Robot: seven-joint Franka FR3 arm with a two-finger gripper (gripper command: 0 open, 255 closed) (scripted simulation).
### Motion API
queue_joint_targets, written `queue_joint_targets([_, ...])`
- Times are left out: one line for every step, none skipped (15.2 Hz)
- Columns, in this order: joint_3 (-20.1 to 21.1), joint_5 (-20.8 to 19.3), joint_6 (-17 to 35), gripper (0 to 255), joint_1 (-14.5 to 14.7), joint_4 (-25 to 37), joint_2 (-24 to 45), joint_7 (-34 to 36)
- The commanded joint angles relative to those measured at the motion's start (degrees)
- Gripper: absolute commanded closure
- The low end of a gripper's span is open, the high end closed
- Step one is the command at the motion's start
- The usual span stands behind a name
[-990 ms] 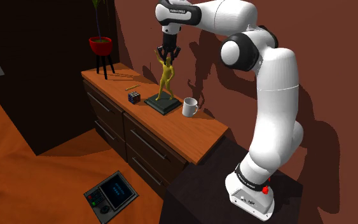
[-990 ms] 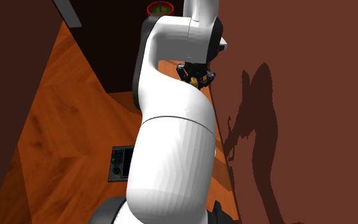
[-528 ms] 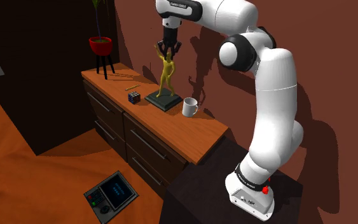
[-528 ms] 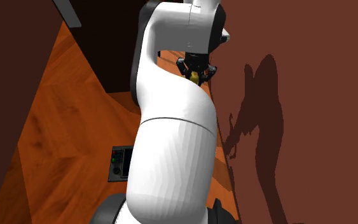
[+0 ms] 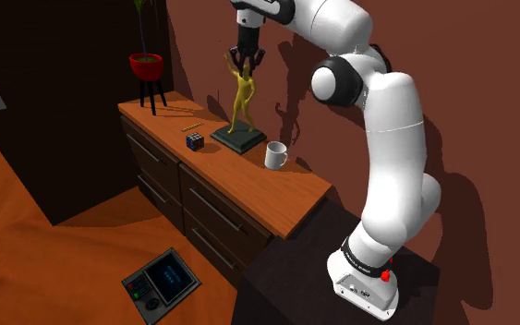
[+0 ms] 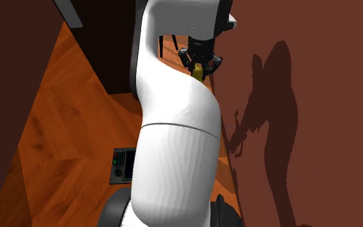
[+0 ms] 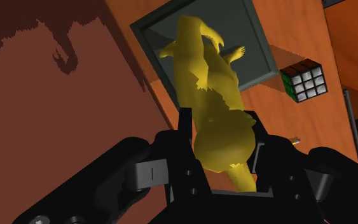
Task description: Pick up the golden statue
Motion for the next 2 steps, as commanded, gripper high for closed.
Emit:
queue_joint_targets([0.0, 0.1, -1.5, 255, -0.1, 2.2, 0.6, 0.0])
queue_joint_targets([0.0, 0.1, -1.5, 255, -0.1, 2.2, 0.6, 0.0])
